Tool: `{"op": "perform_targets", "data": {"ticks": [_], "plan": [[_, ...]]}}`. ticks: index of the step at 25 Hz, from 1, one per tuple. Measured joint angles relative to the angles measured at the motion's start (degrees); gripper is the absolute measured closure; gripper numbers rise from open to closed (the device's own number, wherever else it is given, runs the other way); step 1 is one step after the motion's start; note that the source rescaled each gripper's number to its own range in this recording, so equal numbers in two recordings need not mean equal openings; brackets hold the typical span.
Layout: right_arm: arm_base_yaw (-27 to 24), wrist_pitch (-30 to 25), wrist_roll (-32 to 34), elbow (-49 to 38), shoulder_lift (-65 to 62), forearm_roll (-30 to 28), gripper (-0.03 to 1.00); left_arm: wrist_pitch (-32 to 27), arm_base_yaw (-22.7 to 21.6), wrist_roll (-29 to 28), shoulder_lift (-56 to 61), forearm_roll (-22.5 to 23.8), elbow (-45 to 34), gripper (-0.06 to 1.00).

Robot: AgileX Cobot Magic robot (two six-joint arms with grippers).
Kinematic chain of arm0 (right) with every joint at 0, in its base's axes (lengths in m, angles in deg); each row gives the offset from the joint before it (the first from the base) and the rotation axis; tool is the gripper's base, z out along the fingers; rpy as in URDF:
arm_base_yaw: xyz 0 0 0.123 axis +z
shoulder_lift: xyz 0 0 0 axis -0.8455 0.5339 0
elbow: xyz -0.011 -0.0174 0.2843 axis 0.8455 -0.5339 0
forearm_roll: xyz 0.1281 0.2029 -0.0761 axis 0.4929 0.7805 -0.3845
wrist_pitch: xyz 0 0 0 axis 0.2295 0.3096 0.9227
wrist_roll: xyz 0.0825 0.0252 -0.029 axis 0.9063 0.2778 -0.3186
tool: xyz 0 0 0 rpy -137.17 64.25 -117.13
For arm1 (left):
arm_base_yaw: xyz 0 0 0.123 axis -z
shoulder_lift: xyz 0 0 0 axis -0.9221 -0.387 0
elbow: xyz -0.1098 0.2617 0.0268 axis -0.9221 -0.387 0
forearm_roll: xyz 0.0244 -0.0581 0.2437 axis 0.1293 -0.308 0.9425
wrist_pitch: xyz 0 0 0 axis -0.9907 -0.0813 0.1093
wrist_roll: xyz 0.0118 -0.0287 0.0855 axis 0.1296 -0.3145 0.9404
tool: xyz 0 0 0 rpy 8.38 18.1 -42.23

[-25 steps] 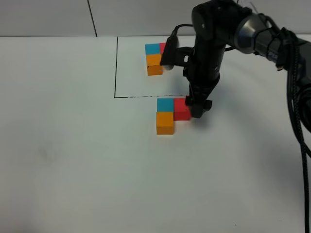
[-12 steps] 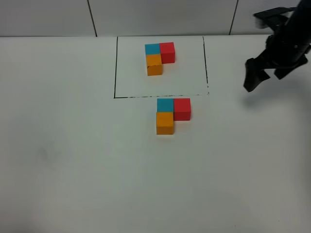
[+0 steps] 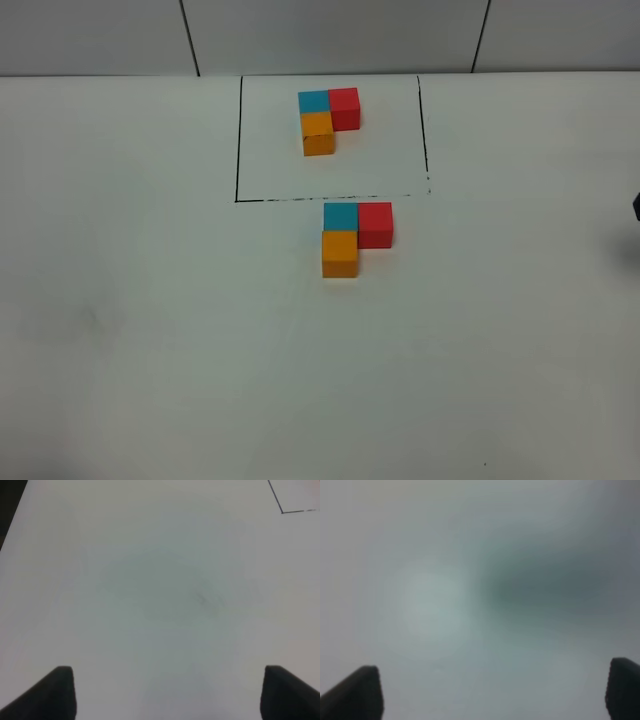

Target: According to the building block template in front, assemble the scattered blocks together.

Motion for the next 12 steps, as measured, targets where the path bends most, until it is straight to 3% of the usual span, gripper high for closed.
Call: {"op": "perform_targets", "data": {"ticks": [5,12], "plan": [[-0.2,-0.3,2.1,-7.6,-13.1,-0.5,0.16,0.0,0.0,0.0,0.0,0.0,0.0,0.19],[-0.3,-4.9,6.5,-17.0,-32.2,-2.3,0.16,0.0,0.0,0.0,0.0,0.0,0.0,0.19]]}}
